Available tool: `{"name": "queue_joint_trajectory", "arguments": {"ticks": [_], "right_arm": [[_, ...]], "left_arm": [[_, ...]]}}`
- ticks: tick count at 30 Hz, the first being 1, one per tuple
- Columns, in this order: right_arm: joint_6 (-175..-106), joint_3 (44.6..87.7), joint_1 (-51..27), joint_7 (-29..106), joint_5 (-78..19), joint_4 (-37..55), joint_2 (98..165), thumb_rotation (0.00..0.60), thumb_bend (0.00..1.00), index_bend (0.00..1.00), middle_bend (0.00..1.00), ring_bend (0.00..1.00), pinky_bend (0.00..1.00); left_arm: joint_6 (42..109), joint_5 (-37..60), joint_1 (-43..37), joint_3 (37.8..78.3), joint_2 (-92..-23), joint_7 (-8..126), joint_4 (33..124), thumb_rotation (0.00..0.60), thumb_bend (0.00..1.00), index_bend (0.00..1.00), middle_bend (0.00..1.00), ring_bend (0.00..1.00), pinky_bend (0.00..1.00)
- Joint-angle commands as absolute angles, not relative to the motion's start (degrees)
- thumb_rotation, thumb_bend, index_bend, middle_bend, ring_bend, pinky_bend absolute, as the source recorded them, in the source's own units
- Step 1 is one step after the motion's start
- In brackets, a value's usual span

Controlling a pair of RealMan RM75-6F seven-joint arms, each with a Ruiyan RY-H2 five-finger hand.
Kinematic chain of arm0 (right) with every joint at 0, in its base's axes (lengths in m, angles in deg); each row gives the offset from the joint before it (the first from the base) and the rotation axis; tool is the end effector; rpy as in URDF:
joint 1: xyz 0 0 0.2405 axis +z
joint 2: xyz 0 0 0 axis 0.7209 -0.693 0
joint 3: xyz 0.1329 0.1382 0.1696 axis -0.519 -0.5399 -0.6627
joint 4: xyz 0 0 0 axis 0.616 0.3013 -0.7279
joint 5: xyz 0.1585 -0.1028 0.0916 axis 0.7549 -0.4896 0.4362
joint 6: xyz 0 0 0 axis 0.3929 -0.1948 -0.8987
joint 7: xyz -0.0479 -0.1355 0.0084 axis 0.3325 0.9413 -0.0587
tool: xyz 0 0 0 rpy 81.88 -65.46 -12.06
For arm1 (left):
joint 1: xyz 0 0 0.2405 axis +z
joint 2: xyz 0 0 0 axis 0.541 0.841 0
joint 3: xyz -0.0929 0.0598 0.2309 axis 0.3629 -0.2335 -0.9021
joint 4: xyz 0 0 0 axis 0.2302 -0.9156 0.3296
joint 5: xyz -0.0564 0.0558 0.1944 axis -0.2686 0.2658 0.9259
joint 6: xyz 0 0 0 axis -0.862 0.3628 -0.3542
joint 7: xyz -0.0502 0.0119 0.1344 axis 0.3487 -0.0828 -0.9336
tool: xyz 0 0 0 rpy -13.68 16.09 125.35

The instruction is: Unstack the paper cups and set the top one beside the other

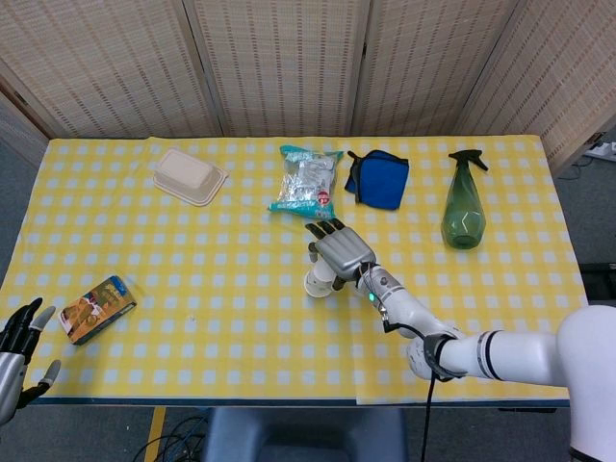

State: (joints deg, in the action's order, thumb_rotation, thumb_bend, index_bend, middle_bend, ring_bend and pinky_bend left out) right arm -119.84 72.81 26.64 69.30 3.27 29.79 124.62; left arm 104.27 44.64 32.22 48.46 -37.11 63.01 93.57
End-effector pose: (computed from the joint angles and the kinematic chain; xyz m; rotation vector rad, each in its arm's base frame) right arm -0.0464 -0.3835 0.0076 2.1177 -0.9166 0.6651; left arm -0.3186 0.1416 0.1733 -1.4505 -0.8212 -0.9311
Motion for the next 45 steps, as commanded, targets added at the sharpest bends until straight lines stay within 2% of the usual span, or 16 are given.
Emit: {"name": "queue_joint_trajectory", "arguments": {"ticks": [1, 29, 34, 38, 41, 45], "right_arm": [[-120.25, 73.21, 28.1, 71.0, 5.42, 27.53, 127.12, 0.6, 0.21, 0.39, 0.02, 0.0, 0.0], [-120.26, 75.05, 32.52, 77.84, 15.22, 21.83, 133.11, 0.6, 0.21, 0.38, 0.01, 0.0, 0.0], [-120.13, 75.22, 32.88, 78.31, 16.54, 22.9, 132.27, 0.6, 0.2, 0.29, 0.0, 0.0, 0.0], [-120.0, 75.39, 33.18, 78.49, 17.45, 24.32, 130.82, 0.6, 0.16, 0.11, 0.0, 0.0, 0.0], [-119.65, 74.88, 32.98, 77.49, 17.67, 25.62, 129.49, 0.6, 0.12, 0.02, 0.0, 0.0, 0.0], [-120.73, 73.04, 31.44, 74.57, 14.41, 31.27, 124.41, 0.6, 0.11, 0.0, 0.0, 0.0, 0.0]], "left_arm": [[104.51, 44.53, 32.35, 48.51, -36.89, 63.52, 93.47, 0.6, 0.38, 0.0, 0.0, 0.04, 0.29], [106.14, 44.49, 33.14, 48.81, -36.11, 65.94, 92.9, 0.6, 0.38, 0.0, 0.0, 0.04, 0.29], [106.38, 44.75, 33.27, 48.72, -36.07, 66.08, 92.89, 0.6, 0.38, 0.0, 0.0, 0.04, 0.29], [106.77, 45.11, 33.42, 48.65, -36.1, 65.96, 92.94, 0.6, 0.38, 0.0, 0.0, 0.04, 0.29], [107.25, 45.52, 33.61, 48.55, -36.08, 65.79, 93.1, 0.6, 0.38, 0.0, 0.0, 0.04, 0.29], [107.59, 45.76, 33.7, 48.58, -36.09, 65.75, 92.96, 0.6, 0.38, 0.0, 0.0, 0.04, 0.29]]}}
